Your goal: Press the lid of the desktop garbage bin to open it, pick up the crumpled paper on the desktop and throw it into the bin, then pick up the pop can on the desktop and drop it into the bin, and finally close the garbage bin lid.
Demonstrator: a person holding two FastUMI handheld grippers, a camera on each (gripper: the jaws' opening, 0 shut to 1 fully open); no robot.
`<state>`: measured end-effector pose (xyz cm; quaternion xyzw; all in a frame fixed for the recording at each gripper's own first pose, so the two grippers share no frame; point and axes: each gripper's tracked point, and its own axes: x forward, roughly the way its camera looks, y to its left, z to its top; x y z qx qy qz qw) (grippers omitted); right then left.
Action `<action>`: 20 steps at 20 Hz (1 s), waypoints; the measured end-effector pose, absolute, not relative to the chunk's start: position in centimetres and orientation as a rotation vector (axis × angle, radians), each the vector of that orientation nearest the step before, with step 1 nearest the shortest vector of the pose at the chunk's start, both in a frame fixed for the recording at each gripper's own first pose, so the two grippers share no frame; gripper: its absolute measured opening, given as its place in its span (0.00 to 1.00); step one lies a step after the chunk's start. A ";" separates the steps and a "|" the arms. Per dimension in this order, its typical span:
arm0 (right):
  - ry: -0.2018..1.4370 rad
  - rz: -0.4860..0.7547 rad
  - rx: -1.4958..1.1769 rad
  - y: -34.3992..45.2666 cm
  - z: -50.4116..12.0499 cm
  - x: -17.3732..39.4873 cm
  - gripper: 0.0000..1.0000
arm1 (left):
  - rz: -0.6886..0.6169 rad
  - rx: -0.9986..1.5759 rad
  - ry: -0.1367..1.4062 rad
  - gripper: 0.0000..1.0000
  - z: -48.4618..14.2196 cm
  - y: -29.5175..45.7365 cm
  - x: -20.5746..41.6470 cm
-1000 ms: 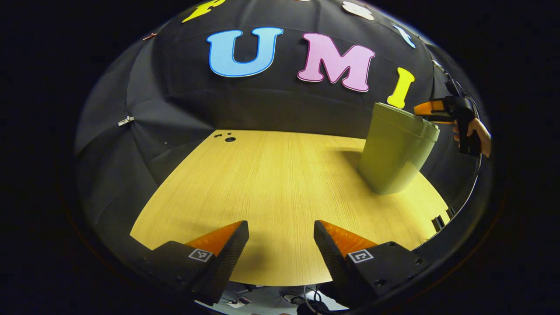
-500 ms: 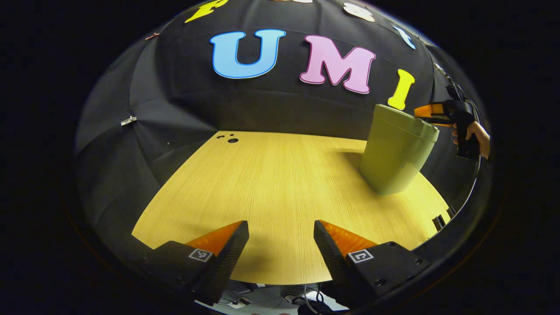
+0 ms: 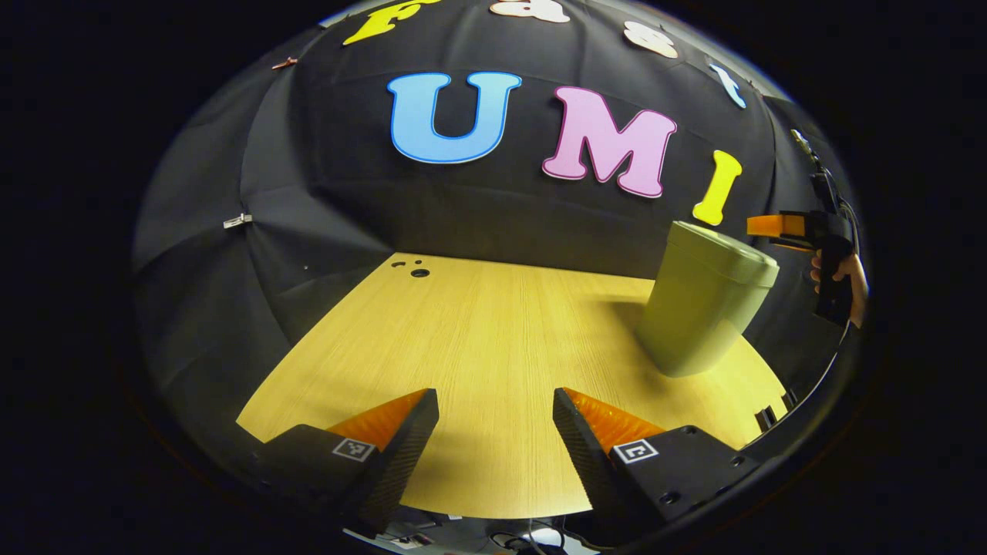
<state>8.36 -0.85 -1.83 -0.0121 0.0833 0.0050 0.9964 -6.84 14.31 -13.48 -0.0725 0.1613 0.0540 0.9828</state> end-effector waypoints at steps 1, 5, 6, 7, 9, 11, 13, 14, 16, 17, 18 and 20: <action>0.162 0.015 -0.035 -0.6 -1.6 8.0 0.98 | 0.112 -0.153 0.318 0.96 -13.1 14.3 -6.9; 0.141 0.046 -0.039 1.2 -0.9 6.3 0.98 | 0.127 -0.151 0.300 0.96 -12.1 14.5 -6.9; 0.134 0.052 -0.043 1.7 -0.8 5.9 0.98 | 0.136 -0.120 0.292 0.96 -11.8 14.7 -7.0; 0.125 0.051 -0.053 1.9 -0.7 5.4 0.98 | 0.145 -0.083 0.280 0.96 -11.3 14.8 -7.2; 0.099 0.061 -0.082 2.7 -0.6 4.4 0.98 | 0.139 -0.035 0.251 0.96 -10.4 14.3 -7.3; 0.066 0.062 -0.100 3.4 -0.1 3.2 0.98 | 0.113 -0.009 0.221 0.96 -9.4 13.3 -7.6; 0.032 0.079 -0.098 4.5 -0.1 1.9 0.98 | 0.098 0.011 0.188 0.96 -8.5 12.5 -7.7; 0.019 0.088 -0.094 5.1 -0.2 1.3 0.98 | 0.092 0.012 0.171 0.96 -8.1 12.1 -7.9; 0.002 0.111 -0.085 5.9 -0.4 0.0 0.98 | 0.085 0.011 0.137 0.96 -7.3 11.4 -8.1; -0.002 0.123 -0.083 6.3 -0.5 -0.5 0.98 | 0.088 0.012 0.126 0.96 -7.0 11.1 -8.2; -0.001 0.130 -0.082 6.5 -0.8 -0.9 0.98 | 0.088 0.009 0.117 0.96 -6.7 10.9 -8.3; 0.025 0.139 -0.072 6.9 -1.8 -1.6 0.98 | 0.073 -0.011 0.106 0.96 -6.4 10.0 -8.4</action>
